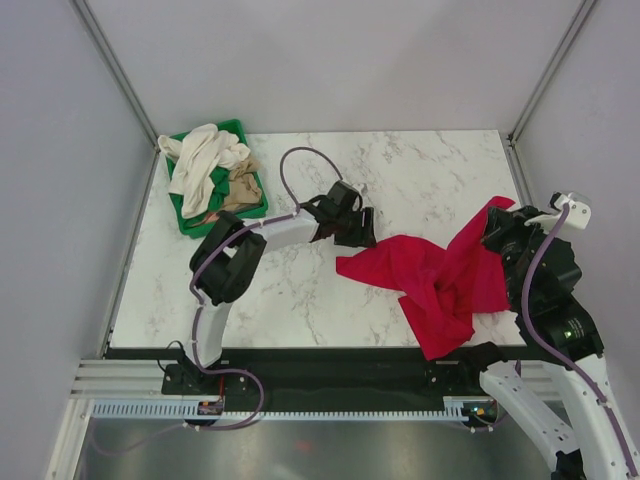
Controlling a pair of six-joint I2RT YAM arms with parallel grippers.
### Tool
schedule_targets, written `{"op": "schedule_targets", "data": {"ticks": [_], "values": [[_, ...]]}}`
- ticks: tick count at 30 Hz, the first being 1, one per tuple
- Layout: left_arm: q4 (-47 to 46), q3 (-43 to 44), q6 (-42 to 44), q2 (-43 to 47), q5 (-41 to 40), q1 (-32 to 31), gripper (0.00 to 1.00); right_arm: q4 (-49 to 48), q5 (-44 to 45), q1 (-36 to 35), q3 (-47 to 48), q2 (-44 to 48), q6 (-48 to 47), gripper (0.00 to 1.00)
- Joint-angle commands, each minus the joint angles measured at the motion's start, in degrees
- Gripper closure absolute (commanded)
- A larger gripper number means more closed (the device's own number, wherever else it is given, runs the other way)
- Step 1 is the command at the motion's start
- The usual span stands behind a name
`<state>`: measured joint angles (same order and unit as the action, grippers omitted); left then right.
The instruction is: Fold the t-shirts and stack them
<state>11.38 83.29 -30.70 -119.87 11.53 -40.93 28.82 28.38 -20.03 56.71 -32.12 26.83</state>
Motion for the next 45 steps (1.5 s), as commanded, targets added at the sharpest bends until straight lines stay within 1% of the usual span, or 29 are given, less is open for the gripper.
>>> {"op": "schedule_targets", "data": {"ticks": [1, 6, 9, 15, 19, 20, 21, 22, 23, 24, 27, 28, 30, 32, 33, 36, 37, 39, 40, 41, 42, 43, 44, 45], "values": [[-4.4, 2.8, -2.3, -0.1, 2.5, -2.1, 0.34, -1.7, 0.4, 0.1, 1.5, -1.5, 0.0, 1.0], [-6.3, 1.9, -2.1, 0.5, 1.7, -4.2, 0.34, -2.5, 0.4, 0.1, 1.4, -2.2, -0.4, 1.0], [-6.6, 2.8, -1.2, -0.5, 1.3, -4.9, 0.34, -2.6, 0.1, 0.1, 0.9, -2.2, -0.1, 1.0], [-5.1, 7.1, -0.1, -3.3, -0.2, -6.0, 0.4, -2.5, 0.0, 0.1, 0.4, -1.6, -0.6, 1.0], [-3.1, 11.9, 0.2, -7.5, 0.2, -6.4, 0.44, -2.4, 0.4, 0.1, 0.3, -1.5, -1.3, 1.0], [-2.9, 12.5, 0.2, -8.0, 0.6, -6.5, 0.48, -2.4, 0.5, 0.1, 0.3, -1.5, -1.3, 1.0], [-2.9, 13.1, 0.0, -8.7, 0.9, -6.6, 0.59, -2.4, 0.8, 0.0, 0.3, -1.5, -1.5, 1.0], [-2.8, 14.0, -0.1, -9.1, 1.6, -6.6, 0.67, -2.3, 0.9, 0.1, 0.2, -1.7, -1.6, 1.0], [-2.5, 14.4, -0.1, -9.8, 2.0, -6.7, 0.77, -2.3, 1.3, 0.1, 0.2, -1.7, -1.7, 1.0], [-2.2, 14.7, -0.2, -9.8, 1.9, -6.6, 0.98, -2.3, 1.4, 0.0, 0.2, -1.8, -1.8, 1.0], [-0.7, 14.4, 1.4, -6.9, 0.0, -6.6, 0.98, -2.4, 2.3, 0.1, 0.2, -2.2, -1.9, 1.0], [0.8, 13.8, 2.0, -5.3, -1.6, -6.5, 0.98, -2.5, 2.7, 0.1, 0.2, -2.8, -2.0, 1.0], [3.1, 13.3, 3.8, 0.6, -3.2, -6.0, 0.98, -2.8, 4.0, 0.1, 0.4, -3.6, -2.1, 1.0], [6.1, 11.9, 4.9, 5.5, -6.4, -5.5, 0.98, -3.8, 5.4, 0.2, 1.7, -5.8, -2.8, 1.0], [7.0, 11.3, 6.2, 11.6, -7.6, -5.0, 0.98, -3.9, 6.8, 0.1, 2.5, -6.7, -2.9, 1.0], [10.5, 8.0, 8.2, 21.2, -13.0, -3.9, 0.98, -5.6, 8.3, 0.2, 6.2, -10.4, -3.8, 1.0], [11.2, 5.5, 8.5, 27.6, -15.4, -3.6, 0.98, -6.4, 8.9, 0.2, 7.4, -12.6, -4.0, 1.0], [12.5, 2.7, 9.2, 33.7, -17.2, -3.0, 0.98, -6.8, 9.7, 0.2, 11.7, -14.8, -4.6, 1.0], [13.0, -0.5, 9.3, 40.2, -18.9, -2.8, 0.98, -7.3, 10.5, 0.3, 14.6, -17.0, -4.8, 1.0], [13.2, -2.3, 9.3, 43.1, -19.3, -2.8, 0.98, -7.5, 11.0, 0.3, 16.1, -17.8, -5.0, 1.0], [13.5, -6.8, 8.7, 46.7, -19.8, -2.8, 0.98, -7.7, 11.4, 0.3, 17.5, -18.7, -5.4, 1.0], [13.4, -9.4, 8.1, 52.8, -20.6, -2.8, 0.98, -8.2, 12.0, 0.3, 18.6, -19.7, -5.6, 1.0], [13.4, -12.3, 7.2, 56.2, -21.2, -2.9, 0.98, -8.5, 12.2, 0.3, 19.9, -20.1, -5.7, 1.0], [13.5, -18.8, 5.0, 59.3, -21.7, -2.9, 0.98, -9.0, 12.3, 0.3, 20.2, -20.3, -5.8, 1.0]]}}
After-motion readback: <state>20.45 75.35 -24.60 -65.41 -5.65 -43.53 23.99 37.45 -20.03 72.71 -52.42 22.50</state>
